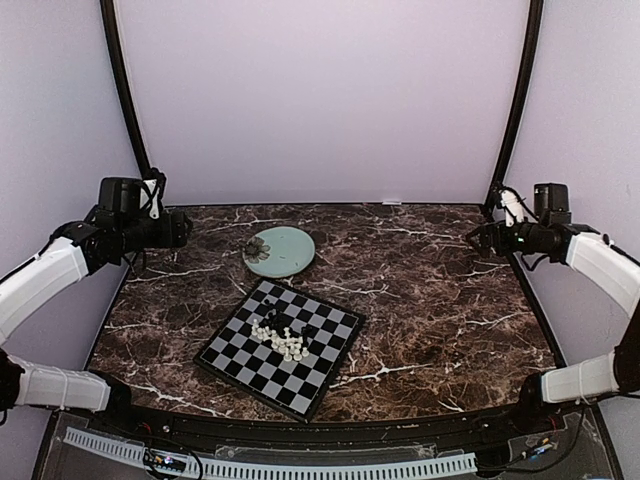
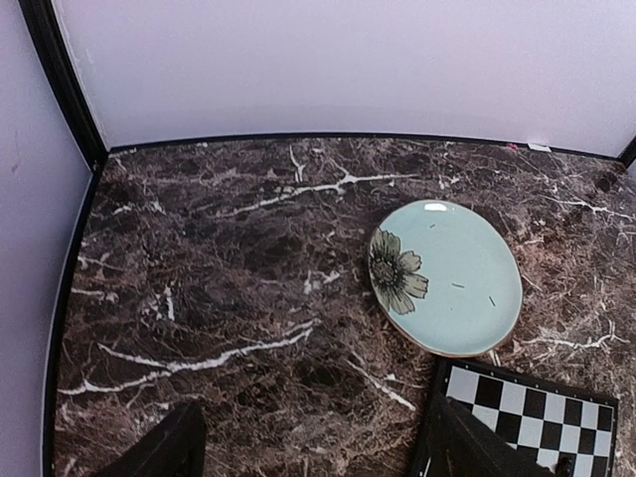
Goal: Set up the chess pieces on the board
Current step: Move the chessboard to the center of the board.
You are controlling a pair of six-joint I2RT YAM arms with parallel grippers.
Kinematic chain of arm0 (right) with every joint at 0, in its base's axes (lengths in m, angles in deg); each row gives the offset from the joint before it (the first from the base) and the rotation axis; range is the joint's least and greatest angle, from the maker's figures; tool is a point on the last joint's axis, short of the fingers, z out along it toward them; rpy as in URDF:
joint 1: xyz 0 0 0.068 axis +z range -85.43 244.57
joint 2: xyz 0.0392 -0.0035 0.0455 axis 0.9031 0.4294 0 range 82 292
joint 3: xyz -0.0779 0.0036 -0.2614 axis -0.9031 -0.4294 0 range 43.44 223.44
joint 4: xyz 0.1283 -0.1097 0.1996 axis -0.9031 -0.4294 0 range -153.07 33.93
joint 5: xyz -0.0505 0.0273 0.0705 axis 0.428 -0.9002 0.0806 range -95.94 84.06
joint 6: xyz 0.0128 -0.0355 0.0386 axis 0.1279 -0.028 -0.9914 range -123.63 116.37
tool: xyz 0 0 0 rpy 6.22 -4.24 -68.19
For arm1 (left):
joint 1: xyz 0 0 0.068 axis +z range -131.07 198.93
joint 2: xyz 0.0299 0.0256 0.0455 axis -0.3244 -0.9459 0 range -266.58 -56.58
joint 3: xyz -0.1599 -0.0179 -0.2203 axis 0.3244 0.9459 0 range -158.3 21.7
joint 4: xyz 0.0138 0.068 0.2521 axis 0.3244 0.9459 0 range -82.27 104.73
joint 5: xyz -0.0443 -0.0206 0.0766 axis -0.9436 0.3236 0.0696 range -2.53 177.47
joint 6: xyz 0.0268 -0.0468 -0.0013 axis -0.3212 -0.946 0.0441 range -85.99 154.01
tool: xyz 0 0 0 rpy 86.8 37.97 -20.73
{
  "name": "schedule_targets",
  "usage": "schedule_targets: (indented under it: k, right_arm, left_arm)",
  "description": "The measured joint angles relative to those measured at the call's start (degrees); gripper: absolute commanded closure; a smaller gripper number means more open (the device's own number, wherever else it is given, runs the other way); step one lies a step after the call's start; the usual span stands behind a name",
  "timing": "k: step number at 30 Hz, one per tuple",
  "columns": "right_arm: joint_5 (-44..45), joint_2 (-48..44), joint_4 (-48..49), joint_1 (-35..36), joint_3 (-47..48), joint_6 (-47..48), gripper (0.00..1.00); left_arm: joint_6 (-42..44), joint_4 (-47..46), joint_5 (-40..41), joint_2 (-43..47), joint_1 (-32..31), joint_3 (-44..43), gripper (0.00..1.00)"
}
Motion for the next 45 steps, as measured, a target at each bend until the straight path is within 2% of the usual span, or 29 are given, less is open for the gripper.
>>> schedule_targets:
  k: [4,6,7,8,9,10,12,16,17,19,25,28,35,45]
  right_arm:
    - [-0.07,-0.74,-0.48,0.48,-2.6,2.47,0.03]
    - [-0.85,-1.07,-1.86,0.61,-3.3,6.21,0.1]
    - [-1.16,-1.27,-2.78,1.09,-3.72,8.28,0.15]
    - [-1.55,-1.36,-3.72,1.79,-4.17,10.4,0.2]
    - [-1.97,-1.4,-4.33,2.71,-4.59,12.22,0.26]
    - [-2.16,-1.4,-5.22,4.22,-5.14,14.19,0.33]
    - [-2.23,-1.38,-6.86,8.37,-6.62,17.68,0.48]
    - [-1.62,-0.15,-9.14,18.4,-9.05,24.02,0.84]
    - [-1.18,0.83,-9.7,21.16,-9.16,25.4,0.9]
    - [-0.02,3.48,-9.94,26.25,-9.07,27.69,0.96]
    - [2.86,14.88,-9.7,40.3,-7.19,30.82,0.99]
    - [3.91,18.58,-8.35,43.93,-6.56,30.95,1.0]
    - [3.91,27.74,-3.52,46.82,-1.42,29.31,1.0]
    - [5.33,32.85,1.05,47.91,3.1,26.12,1.0]
  left_arm:
    - [-3.21,4.57,-3.61,1.14,1.51,1.25,0.29]
    - [-5.05,6.78,-5.38,1.42,1.97,2.12,0.42]
    - [-6.32,7.78,-6.01,1.46,2.16,2.69,0.53]
    - [-7.23,8.74,-6.97,1.46,2.34,3.41,0.6]
    - [-8.28,9.51,-7.67,1.49,2.47,4.07,0.73]
    - [-9.09,10.36,-8.79,1.49,2.6,5.29,0.82]
    - [-11.56,11.67,-10.23,1.49,2.8,7.39,0.93]
    - [-16.35,12.79,-13.0,1.46,2.71,12.98,0.99]
    - [-17.49,12.87,-13.49,1.44,2.6,14.34,1.0]
    - [-19.41,13.16,-14.12,0.96,1.99,16.17,1.0]
    - [-24.92,12.46,-15.15,-1.07,-1.88,20.17,1.0]
    - [-28.26,11.61,-15.52,-1.05,-4.61,23.41,1.0]
    - [-32.83,11.82,-14.56,0.11,-9.38,26.84,1.0]
    - [-35.56,9.31,-14.82,-1.38,-13.44,27.93,1.0]
